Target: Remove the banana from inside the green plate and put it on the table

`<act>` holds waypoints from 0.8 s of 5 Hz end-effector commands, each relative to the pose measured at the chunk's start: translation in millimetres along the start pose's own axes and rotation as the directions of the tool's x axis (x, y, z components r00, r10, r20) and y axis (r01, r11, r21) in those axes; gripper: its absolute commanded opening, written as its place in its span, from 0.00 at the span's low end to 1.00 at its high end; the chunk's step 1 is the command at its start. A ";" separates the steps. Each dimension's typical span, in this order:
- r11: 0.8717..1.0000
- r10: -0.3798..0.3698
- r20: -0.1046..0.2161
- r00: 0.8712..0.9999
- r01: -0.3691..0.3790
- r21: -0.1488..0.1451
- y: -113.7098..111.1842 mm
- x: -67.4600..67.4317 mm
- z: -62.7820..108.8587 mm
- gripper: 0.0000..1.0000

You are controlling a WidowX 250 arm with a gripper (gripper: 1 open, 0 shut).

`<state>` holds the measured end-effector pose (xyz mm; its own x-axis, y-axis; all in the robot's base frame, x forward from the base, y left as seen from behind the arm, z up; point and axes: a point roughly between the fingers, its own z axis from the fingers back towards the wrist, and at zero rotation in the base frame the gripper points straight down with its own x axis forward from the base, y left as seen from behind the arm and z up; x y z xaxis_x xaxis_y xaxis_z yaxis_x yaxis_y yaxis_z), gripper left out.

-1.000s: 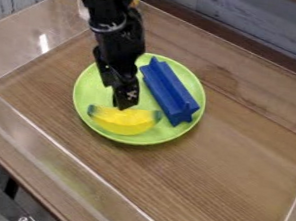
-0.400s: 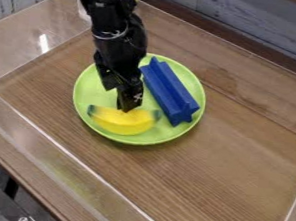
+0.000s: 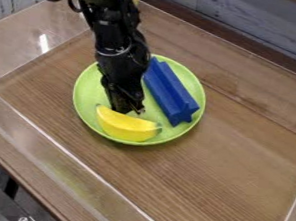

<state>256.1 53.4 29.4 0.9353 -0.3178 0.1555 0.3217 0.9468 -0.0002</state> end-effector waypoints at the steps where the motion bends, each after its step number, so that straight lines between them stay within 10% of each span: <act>1: 1.000 -0.004 0.029 1.000 0.004 0.015 4.7 9.9 1.4 0.00; 4: 0.998 0.064 0.024 0.998 -0.064 0.010 -4.6 11.4 24.2 0.00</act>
<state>254.1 46.2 44.0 0.9593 -0.2448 0.1411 0.2505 0.9678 -0.0239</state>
